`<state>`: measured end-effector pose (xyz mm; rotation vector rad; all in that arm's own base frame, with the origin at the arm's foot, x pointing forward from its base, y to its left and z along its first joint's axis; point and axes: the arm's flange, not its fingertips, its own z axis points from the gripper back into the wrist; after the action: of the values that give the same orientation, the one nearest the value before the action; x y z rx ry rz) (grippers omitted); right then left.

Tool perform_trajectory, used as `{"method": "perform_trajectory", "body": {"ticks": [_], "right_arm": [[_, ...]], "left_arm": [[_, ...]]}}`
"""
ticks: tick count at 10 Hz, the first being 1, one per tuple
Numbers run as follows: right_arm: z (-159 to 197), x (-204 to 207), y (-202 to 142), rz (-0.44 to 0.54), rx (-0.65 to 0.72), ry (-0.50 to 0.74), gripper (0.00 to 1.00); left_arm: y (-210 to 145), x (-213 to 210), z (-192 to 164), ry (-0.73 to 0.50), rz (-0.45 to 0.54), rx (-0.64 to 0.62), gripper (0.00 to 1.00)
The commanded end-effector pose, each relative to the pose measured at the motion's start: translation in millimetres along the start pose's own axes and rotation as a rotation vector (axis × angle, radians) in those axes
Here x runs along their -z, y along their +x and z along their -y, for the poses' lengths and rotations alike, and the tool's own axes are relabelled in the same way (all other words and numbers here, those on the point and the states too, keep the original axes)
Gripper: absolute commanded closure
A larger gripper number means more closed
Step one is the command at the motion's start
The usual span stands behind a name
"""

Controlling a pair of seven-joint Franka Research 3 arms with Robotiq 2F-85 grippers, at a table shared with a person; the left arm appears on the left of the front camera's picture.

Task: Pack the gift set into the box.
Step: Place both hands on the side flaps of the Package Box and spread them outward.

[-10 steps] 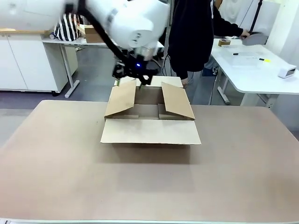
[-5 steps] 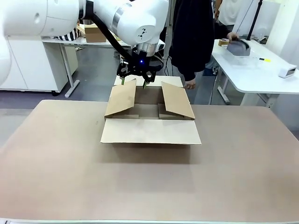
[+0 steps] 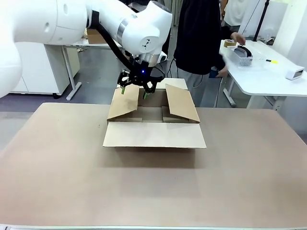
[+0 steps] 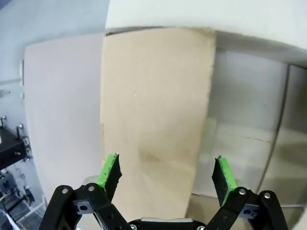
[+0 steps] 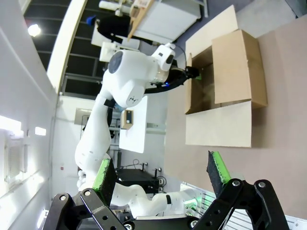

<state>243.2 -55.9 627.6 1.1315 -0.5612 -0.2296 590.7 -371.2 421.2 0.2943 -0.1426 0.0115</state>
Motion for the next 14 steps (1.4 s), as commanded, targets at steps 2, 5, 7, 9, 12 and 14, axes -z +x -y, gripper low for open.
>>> {"method": "perform_trajectory", "body": {"ticks": [2, 5, 7, 9, 12, 14], "right_arm": [[-1, 2, 2, 0.001, -0.023, 0.026, 0.0], [-1, 2, 2, 0.001, -0.023, 0.026, 0.0], [-1, 2, 2, 0.001, -0.023, 0.026, 0.0], [-1, 2, 2, 0.001, -0.023, 0.026, 0.0], [-1, 2, 2, 0.001, -0.023, 0.026, 0.0], [-1, 2, 2, 0.001, -0.023, 0.026, 0.0]], "left_arm": [[-3, 7, -14, 0.036, -0.046, 0.008, 0.0], [-10, -5, -33, 0.076, -0.009, -0.003, 0.0], [-14, -17, -56, 0.098, 0.015, -0.051, 0.0], [-10, -34, -82, 0.106, 0.04, -0.094, 0.0], [-6, -39, -131, 0.008, 0.013, -0.157, 0.0], [-7, -34, -163, -0.074, -0.01, -0.204, 0.0]]}}
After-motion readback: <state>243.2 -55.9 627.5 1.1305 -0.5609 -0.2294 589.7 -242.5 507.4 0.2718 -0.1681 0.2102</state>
